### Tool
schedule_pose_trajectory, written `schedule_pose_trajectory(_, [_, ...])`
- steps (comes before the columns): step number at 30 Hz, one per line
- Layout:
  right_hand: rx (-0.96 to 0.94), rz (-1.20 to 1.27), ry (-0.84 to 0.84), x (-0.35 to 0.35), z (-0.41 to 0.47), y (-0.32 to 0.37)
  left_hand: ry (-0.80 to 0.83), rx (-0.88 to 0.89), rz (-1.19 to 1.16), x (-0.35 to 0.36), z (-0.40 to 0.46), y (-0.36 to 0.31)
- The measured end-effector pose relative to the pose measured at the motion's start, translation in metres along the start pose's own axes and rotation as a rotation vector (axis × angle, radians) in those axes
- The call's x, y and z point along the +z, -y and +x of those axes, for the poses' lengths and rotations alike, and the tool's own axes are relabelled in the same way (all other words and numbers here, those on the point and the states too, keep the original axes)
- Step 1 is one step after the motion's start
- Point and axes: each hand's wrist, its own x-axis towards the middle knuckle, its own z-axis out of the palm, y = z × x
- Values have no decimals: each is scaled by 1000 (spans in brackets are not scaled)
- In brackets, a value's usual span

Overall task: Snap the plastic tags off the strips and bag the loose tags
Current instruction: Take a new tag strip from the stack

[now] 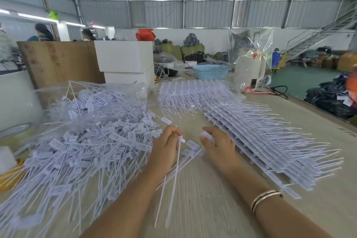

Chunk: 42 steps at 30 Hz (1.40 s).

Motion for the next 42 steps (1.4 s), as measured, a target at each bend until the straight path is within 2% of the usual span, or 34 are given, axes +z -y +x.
schedule_pose_trajectory(2, [55,-158,55,3,2,0,-5,50,32,-1,0,-3])
schedule_pose_trajectory(3, [44,-142,37,2,1,1,-14,80,48,-1,-2,-6])
schedule_pose_trajectory(5, [-73,84,-50,-3,-4,7,-28,154,106,0,-4,-9])
schedule_pose_trajectory(7, [-180,253,-44,-6,-13,16,-14,206,208,3,-5,-10])
schedule_pose_trajectory(11, [-254,136,78,-1,-22,30,-19,254,338,8,-7,-10])
schedule_pose_trajectory(15, [-210,302,154,-3,-19,23,-34,280,389,6,-7,-12])
schedule_pose_trajectory(18, [-199,398,117,-4,-16,19,-53,339,707,1,-7,-14])
schedule_pose_trajectory(21, [-151,544,50,-5,-14,17,-16,271,911,1,-8,-15])
schedule_pose_trajectory(23, [-150,524,63,-7,-14,15,9,238,855,2,-8,-15])
schedule_pose_trajectory(26, [-172,396,179,-5,-15,13,21,280,803,4,-9,-14])
schedule_pose_trajectory(33, [-231,408,302,-6,-15,15,48,305,831,-4,-5,-13])
schedule_pose_trajectory(39, [-344,409,220,-5,-16,17,74,220,543,-2,-4,-13])
schedule_pose_trajectory(42, [-418,220,140,-3,-17,20,68,150,409,-1,-3,-9])
